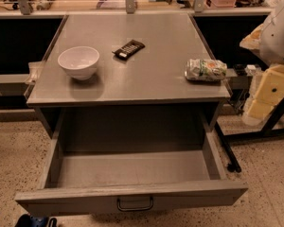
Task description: Place 7up can into top drawer
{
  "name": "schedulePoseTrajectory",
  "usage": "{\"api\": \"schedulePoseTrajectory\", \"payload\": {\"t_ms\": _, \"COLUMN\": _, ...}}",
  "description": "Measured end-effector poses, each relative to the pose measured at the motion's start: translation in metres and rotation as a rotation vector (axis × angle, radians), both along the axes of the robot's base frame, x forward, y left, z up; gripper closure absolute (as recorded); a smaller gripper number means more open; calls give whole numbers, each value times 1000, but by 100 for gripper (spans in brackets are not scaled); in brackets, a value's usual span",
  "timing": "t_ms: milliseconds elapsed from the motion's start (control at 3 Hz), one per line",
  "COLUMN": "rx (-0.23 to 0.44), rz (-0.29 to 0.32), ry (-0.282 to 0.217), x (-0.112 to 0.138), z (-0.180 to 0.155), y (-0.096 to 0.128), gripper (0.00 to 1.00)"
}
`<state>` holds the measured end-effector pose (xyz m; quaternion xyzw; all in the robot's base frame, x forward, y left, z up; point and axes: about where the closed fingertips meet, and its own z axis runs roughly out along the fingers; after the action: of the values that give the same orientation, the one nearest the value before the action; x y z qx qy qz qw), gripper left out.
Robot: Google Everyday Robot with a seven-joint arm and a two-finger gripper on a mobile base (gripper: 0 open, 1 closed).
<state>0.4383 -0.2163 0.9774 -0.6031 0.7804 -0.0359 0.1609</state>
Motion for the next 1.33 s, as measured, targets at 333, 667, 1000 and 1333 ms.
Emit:
{"api": "schedulePoseTrajectory", "payload": {"t_ms": 333, "rx": 0, "rz": 0, "ry": 0, "x": 0, "z": 0, "y": 0, "gripper": 0}}
{"api": "schedulePoseTrajectory", "payload": {"t_ms": 667, "rx": -2, "rz": 22, "ry": 1, "x": 15, "z": -3, "y": 2, "gripper": 0}}
{"api": "schedulePoseTrajectory", "payload": {"t_ms": 1000, "rx": -22, "rz": 51, "ry": 4, "x": 52, "z": -9, "y": 2, "gripper": 0}}
{"api": "schedulePoseTrajectory", "payload": {"t_ms": 1333, "rx": -48, "rz": 85, "ry": -5, "x": 104, "z": -12, "y": -1, "gripper": 0}}
